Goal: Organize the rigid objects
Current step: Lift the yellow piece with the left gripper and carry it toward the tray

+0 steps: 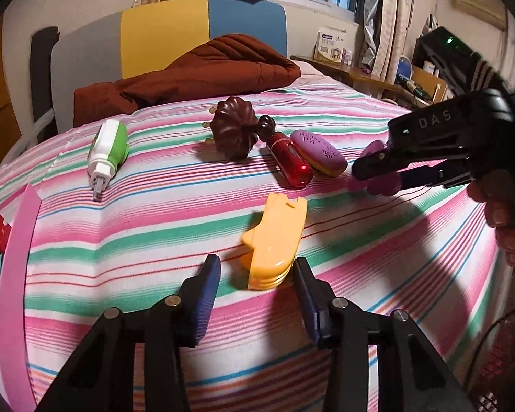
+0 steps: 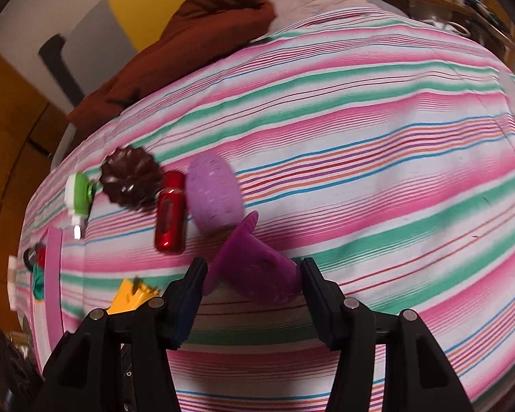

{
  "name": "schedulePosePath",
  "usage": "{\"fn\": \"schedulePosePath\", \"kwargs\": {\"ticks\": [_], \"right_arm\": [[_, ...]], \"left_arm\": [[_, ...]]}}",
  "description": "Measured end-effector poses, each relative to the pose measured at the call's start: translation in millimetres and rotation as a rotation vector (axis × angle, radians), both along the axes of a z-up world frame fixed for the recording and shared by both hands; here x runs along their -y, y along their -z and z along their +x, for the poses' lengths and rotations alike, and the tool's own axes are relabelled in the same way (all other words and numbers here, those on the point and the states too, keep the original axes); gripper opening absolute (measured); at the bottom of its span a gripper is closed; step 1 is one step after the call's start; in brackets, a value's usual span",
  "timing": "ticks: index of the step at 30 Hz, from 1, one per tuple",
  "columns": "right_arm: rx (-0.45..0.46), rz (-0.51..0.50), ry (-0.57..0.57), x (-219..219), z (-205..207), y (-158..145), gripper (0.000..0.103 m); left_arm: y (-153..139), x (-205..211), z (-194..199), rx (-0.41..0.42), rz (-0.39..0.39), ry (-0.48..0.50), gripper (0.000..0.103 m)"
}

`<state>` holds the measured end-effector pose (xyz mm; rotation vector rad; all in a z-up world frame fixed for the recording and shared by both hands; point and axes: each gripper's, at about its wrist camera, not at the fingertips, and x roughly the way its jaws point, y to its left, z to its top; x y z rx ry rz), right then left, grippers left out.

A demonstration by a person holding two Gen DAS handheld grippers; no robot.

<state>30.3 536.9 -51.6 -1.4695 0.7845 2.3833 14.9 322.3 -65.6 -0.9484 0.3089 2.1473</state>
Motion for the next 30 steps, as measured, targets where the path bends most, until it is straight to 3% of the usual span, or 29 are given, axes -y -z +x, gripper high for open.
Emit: {"fn": "schedulePosePath", "kwargs": {"ticks": [6,11,13,14,15,17,20,22,24,25,27,30], "right_arm": [[0.024,0.012,-0.044,9.7,-5.5,5.6,0.056],[0.03,0.006,-0.029,6.8,-5.9,8.4,0.056],[0.031,0.006,-0.024,7.2,-6.8,8.5,0.056],[0.031,0.007,-0.024,7.6,-6.6,8.2,0.056],[0.032,0.007,-0.022,8.3,-7.7,8.4,0.056],[0.033,0.006,-0.016,7.7,-7.9,9.0,0.056],[0.031,-0.005,-0.007,5.5,-8.0,10.1,0.056],[0.03,-0.012,-0.005,3.9,-7.4,10.4,0.056],[0.029,-0.018,-0.002,3.1,-7.0,10.5,0.056],[0.029,-0.02,-0.001,2.6,-7.2,10.9,0.056],[0.028,-0.023,0.001,2.8,-6.6,10.7,0.056],[0.028,-0.025,0.001,2.1,-6.4,10.1,0.056]], "left_arm": [[-1.9,19.4,5.1,-0.014,0.018,-0.017,0.017],[-2.8,31.5,14.5,-0.051,0.015,-0.005,0.015],[-3.9,29.4,16.0,-0.06,0.001,0.008,0.04],[-5.7,26.8,15.6,-0.06,0.004,0.017,0.062],[-9.0,24.6,15.2,-0.074,0.015,0.015,0.075],[-13.6,18.7,12.3,-0.107,0.022,0.006,0.079],[-13.3,-4.2,-2.3,-0.077,-0.026,0.019,0.078],[-9.7,-18.5,-11.4,-0.034,-0.043,0.048,0.074],[-1.5,-29.2,-15.0,0.002,-0.077,0.09,0.053],[-1.1,-28.6,-13.7,-0.012,-0.071,0.09,0.052],[-1.4,-25.9,-11.3,-0.022,-0.053,0.099,0.035],[-1.7,-19.8,-10.0,-0.014,-0.032,0.094,0.032]]}}
